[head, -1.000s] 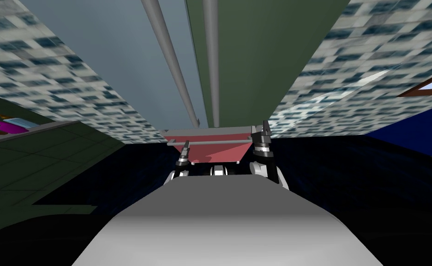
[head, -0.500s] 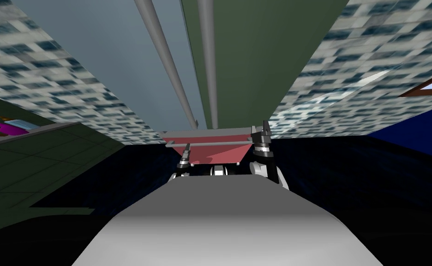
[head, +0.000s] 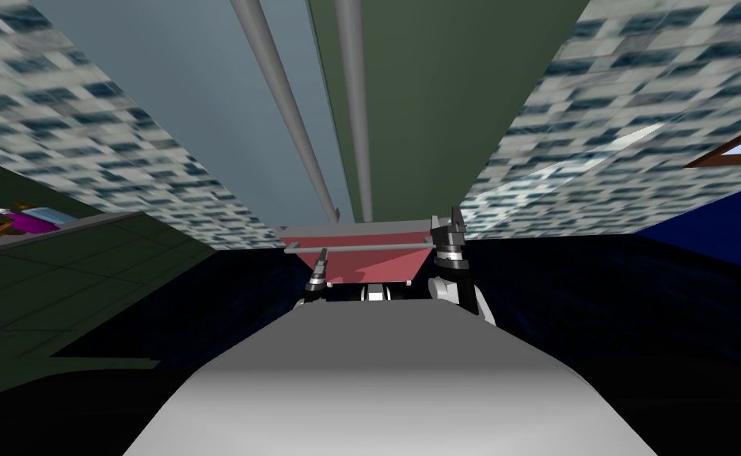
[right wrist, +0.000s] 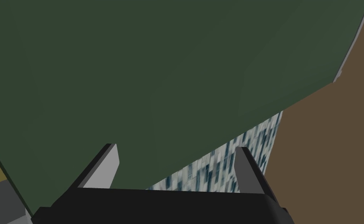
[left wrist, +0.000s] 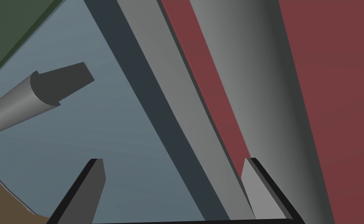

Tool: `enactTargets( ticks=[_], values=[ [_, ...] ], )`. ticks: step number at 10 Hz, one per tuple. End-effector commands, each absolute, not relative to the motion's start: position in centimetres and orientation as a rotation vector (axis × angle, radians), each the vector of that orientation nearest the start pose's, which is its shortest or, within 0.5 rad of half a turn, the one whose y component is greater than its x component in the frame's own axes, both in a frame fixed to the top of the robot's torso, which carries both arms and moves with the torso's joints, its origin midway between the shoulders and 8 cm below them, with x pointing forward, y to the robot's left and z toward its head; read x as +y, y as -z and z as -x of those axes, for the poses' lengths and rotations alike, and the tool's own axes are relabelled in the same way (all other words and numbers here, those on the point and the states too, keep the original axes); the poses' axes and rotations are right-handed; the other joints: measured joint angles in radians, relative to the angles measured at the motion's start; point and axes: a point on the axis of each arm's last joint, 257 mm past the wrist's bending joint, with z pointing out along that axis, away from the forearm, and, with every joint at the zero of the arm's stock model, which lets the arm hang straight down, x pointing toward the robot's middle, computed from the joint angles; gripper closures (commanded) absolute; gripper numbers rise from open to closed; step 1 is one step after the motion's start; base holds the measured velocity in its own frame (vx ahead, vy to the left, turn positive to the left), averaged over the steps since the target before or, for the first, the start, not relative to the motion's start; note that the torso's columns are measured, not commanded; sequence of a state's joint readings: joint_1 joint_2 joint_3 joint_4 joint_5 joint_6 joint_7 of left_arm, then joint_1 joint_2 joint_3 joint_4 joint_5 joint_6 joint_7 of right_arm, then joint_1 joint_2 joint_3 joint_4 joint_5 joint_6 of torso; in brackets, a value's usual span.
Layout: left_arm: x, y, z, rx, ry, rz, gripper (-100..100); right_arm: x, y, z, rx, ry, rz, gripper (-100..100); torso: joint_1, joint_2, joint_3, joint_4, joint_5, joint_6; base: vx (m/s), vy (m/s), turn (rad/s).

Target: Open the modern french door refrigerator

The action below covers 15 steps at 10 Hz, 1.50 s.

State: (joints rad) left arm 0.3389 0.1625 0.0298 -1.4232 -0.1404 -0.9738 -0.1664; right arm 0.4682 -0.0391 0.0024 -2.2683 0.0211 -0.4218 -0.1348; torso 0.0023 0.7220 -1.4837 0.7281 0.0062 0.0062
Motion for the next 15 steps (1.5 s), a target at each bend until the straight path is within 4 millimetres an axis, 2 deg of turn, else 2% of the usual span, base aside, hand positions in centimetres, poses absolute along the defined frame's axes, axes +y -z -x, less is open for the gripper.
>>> enactTargets(
  ticks=[1,6,11,13,14,15],
  values=[
    [27.5,23.2,-37.4,1.068,1.063,0.546,-100,-27.2,-1.4,-36.2,0.661,-1.411,-0.723,0,0.000,-0.003,-0.001,-0.002,0.001,0.001,0.024,-0.010,-0.009],
    [26.9,25.7,-36.4,1.070,1.067,0.578,-100,-27.2,-1.4,-36.2,0.661,-1.411,-0.723,0,-0.003,-0.007,-0.003,-0.004,0.003,0.006,0.027,-0.013,-0.010],
    [25.1,27.4,-35.7,1.040,1.086,0.642,-100,-27.2,-1.4,-36.2,0.661,-1.411,-0.723,0,-0.002,0.018,0.009,0.010,-0.006,-0.006,0.038,-0.016,-0.015],
    [24.0,27.8,-35.7,1.014,1.101,0.681,-100,-27.2,-1.4,-36.2,0.661,-1.411,-0.723,0,-0.002,0.018,0.009,0.011,-0.006,-0.006,0.018,-0.007,-0.004],
    [24.3,27.7,-35.7,1.022,1.096,0.669,-100,-27.2,-1.4,-36.2,0.661,-1.411,-0.723,0,-0.002,0.018,0.009,0.010,-0.006,-0.006,0.000,0.000,0.000],
    [24.4,27.2,-36.6,1.021,1.098,0.670,-100,-27.2,-1.4,-36.2,0.661,-1.411,-0.723,0,-0.002,0.017,0.008,0.010,-0.006,-0.006,-0.003,-0.009,0.007]
  ],
)
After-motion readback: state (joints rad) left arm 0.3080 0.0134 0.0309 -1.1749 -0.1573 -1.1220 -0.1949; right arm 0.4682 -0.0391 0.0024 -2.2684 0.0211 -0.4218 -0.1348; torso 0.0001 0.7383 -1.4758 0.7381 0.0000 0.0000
